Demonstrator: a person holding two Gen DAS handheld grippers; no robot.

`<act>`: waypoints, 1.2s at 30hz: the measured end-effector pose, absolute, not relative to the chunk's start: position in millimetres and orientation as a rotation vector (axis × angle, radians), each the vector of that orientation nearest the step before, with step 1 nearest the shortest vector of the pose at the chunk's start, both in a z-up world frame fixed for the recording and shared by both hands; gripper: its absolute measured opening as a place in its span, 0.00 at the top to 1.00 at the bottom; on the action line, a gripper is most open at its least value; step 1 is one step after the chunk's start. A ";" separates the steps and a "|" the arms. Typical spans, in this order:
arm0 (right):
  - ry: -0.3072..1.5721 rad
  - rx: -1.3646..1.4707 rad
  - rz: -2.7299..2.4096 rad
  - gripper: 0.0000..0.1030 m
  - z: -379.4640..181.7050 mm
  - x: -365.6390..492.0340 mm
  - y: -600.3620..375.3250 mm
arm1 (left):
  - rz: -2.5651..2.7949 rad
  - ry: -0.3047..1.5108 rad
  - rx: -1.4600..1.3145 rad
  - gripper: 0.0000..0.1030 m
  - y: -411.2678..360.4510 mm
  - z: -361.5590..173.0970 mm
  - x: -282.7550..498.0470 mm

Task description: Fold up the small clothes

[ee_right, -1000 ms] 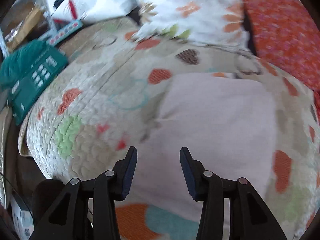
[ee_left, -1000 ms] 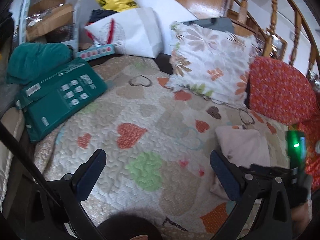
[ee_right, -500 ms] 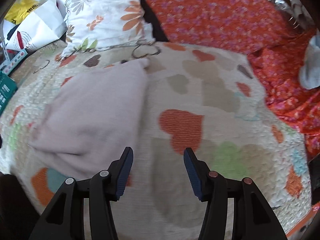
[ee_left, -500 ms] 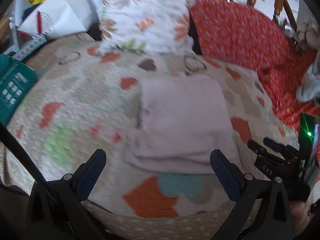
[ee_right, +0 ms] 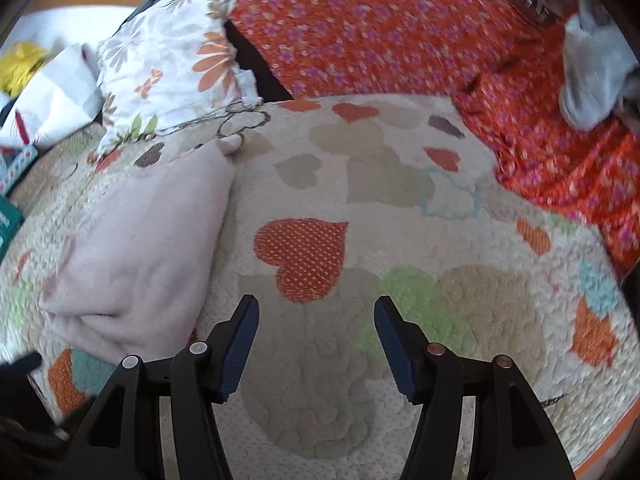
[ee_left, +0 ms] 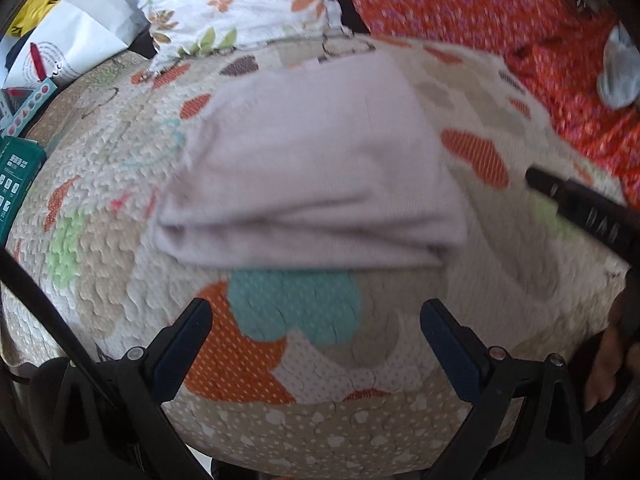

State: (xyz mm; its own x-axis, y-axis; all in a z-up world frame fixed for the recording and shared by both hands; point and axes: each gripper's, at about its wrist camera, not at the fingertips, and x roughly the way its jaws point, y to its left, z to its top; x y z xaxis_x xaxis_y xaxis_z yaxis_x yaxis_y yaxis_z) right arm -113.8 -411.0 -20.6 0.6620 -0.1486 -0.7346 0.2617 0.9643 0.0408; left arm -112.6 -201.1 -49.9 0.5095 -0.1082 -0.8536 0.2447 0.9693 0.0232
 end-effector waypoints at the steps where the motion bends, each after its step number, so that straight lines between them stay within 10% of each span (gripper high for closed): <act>1: 0.822 0.155 -0.242 0.37 -22.9 -113.4 -413.6 | -0.215 1.028 0.151 0.00 -201.8 -54.2 -112.6; 36: 0.960 0.169 -0.254 0.27 -64.5 -94.9 -404.3 | -0.224 1.115 0.092 0.00 -194.6 -84.1 -108.1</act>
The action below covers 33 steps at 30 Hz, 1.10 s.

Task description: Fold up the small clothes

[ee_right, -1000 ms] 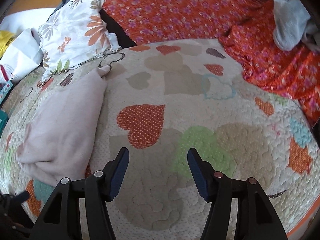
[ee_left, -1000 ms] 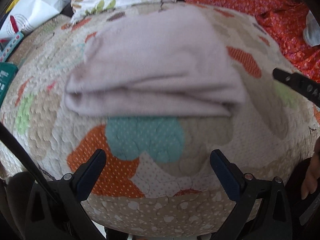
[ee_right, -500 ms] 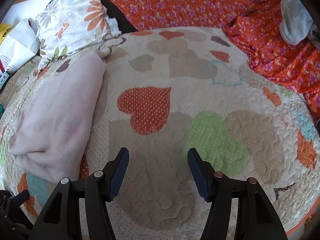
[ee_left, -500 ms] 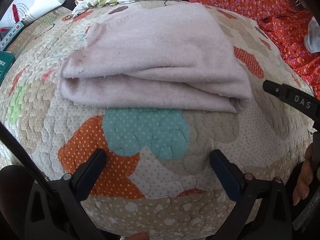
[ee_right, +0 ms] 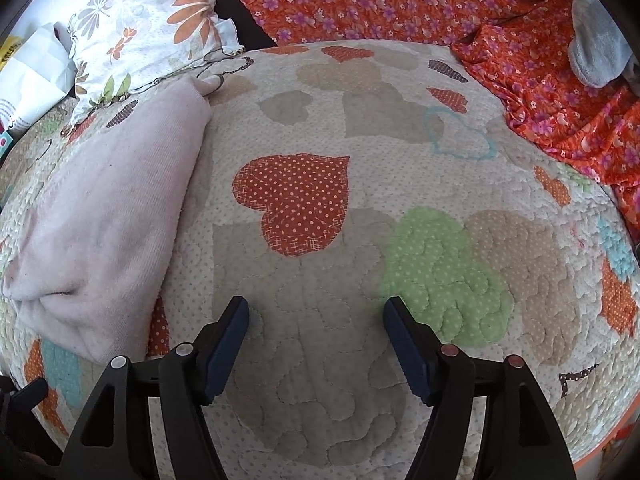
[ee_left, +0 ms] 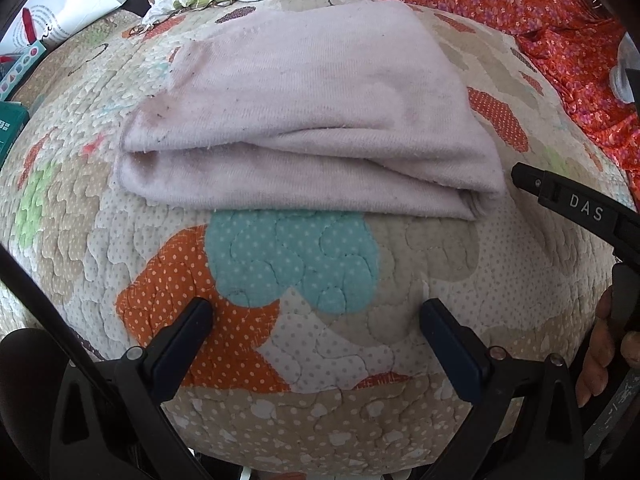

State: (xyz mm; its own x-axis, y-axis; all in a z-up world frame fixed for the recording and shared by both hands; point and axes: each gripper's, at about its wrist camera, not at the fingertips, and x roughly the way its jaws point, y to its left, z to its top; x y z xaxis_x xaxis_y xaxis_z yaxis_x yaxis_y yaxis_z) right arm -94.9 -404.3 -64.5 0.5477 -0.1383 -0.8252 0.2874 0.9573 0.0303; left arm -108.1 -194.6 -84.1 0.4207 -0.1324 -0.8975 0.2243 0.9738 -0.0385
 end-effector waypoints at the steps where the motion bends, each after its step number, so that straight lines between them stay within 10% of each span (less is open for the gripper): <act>1: 0.960 0.172 -0.251 0.26 -64.6 -94.6 -404.9 | -0.223 1.115 0.092 0.00 -194.6 -84.2 -108.0; 33: 0.964 0.137 -0.240 0.14 -68.5 -91.3 -394.8 | -0.201 1.148 0.098 0.00 -193.6 -85.5 -109.2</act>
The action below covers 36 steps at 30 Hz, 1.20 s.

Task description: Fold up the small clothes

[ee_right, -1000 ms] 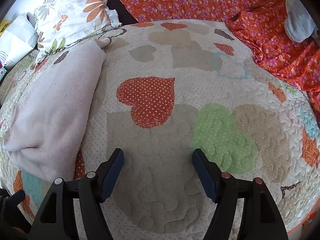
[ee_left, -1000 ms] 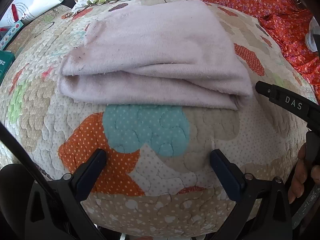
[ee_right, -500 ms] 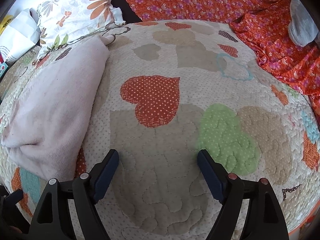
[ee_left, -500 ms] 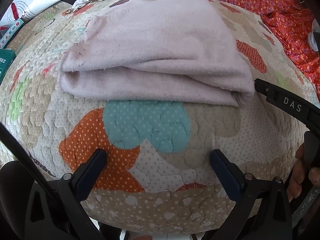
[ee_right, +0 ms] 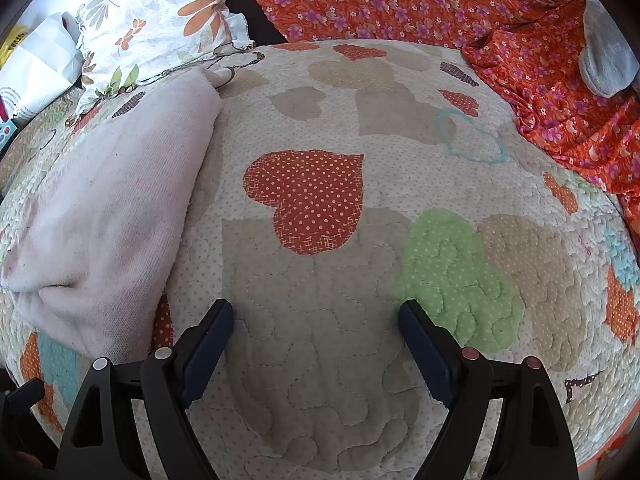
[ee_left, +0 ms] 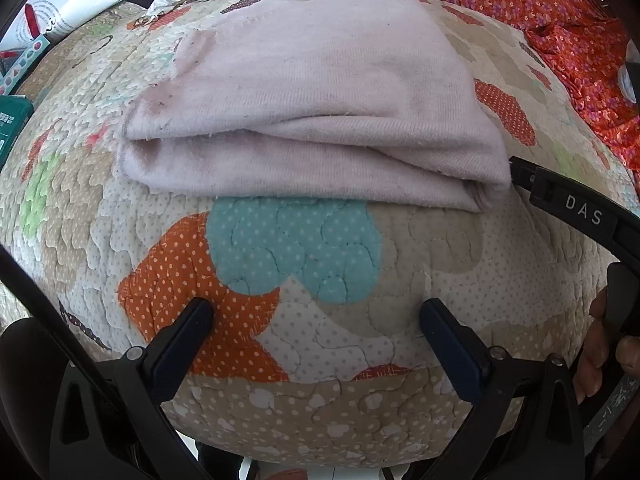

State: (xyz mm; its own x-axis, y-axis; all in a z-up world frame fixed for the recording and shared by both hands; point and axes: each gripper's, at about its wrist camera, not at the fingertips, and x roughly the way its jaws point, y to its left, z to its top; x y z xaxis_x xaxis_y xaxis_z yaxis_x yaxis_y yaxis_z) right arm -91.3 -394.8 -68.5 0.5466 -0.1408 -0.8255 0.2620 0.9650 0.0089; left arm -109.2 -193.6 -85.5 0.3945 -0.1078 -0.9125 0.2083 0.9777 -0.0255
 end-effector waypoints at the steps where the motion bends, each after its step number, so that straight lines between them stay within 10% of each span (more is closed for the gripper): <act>1: 0.964 0.137 -0.240 0.14 -68.5 -91.4 -394.7 | -0.200 1.148 0.097 0.00 -193.6 -85.5 -109.4; 36: 0.965 0.138 -0.242 0.13 -68.6 -91.6 -393.5 | -0.188 1.131 0.084 0.00 -192.3 -85.0 -116.7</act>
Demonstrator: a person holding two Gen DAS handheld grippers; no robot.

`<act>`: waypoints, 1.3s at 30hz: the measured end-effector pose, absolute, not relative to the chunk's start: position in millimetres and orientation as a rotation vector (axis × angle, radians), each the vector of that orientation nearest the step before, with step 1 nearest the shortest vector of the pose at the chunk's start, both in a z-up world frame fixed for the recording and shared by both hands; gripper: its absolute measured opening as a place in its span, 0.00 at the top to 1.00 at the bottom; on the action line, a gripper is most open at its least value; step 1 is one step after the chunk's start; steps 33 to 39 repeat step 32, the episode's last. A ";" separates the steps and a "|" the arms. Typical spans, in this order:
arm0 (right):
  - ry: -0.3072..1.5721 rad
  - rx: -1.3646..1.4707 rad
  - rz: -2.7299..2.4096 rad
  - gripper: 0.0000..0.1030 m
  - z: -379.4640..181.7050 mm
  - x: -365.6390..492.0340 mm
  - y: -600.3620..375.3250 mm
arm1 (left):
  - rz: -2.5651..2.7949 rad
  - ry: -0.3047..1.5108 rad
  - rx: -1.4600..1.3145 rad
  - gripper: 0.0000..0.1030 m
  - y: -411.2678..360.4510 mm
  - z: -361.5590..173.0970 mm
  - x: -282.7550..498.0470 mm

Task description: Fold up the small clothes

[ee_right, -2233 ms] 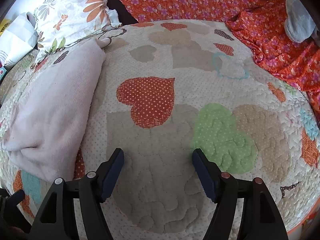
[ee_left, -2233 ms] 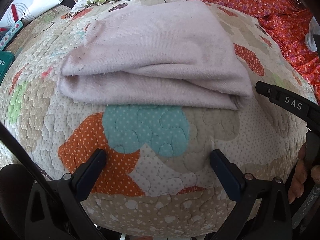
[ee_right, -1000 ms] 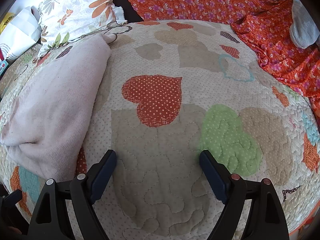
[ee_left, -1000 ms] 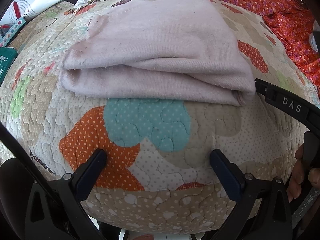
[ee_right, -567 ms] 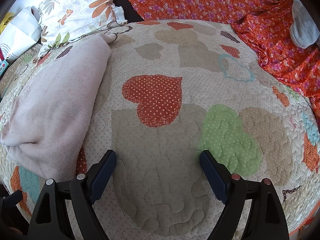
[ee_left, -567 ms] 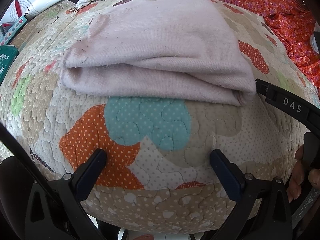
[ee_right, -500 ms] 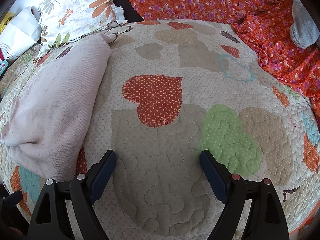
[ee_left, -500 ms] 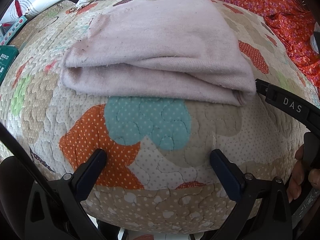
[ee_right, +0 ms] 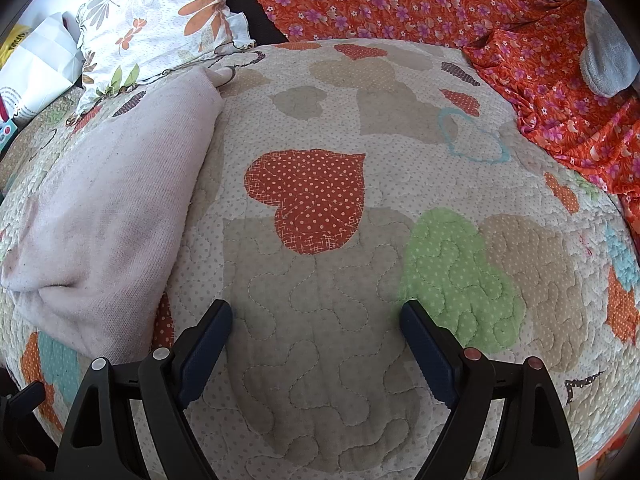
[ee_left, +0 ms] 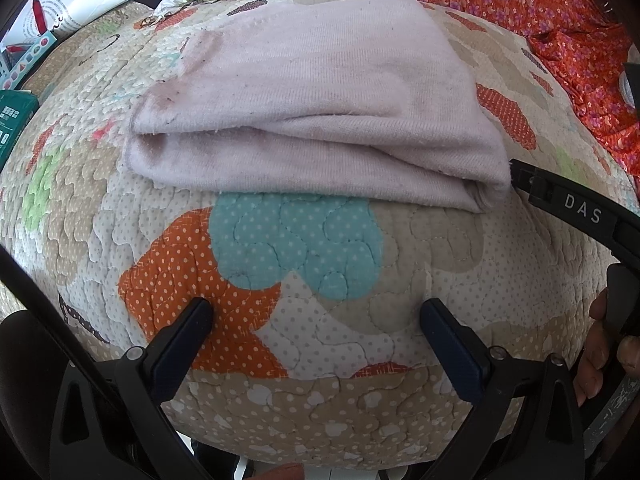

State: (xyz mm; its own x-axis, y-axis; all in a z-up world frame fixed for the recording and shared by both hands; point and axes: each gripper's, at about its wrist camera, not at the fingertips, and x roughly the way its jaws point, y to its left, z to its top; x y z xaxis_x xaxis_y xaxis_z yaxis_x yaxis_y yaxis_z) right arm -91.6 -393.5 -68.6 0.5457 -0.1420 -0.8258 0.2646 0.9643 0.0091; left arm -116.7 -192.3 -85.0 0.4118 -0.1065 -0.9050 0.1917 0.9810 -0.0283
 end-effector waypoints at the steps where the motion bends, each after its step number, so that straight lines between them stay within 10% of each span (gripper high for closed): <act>1: 0.964 0.138 -0.242 0.13 -68.6 -91.7 -393.7 | -0.188 1.133 0.085 0.00 -192.4 -85.0 -116.7; 39: 0.793 0.052 -0.326 0.12 -42.3 -112.5 -385.1 | -0.215 1.152 -0.021 0.00 -187.0 -73.6 -107.9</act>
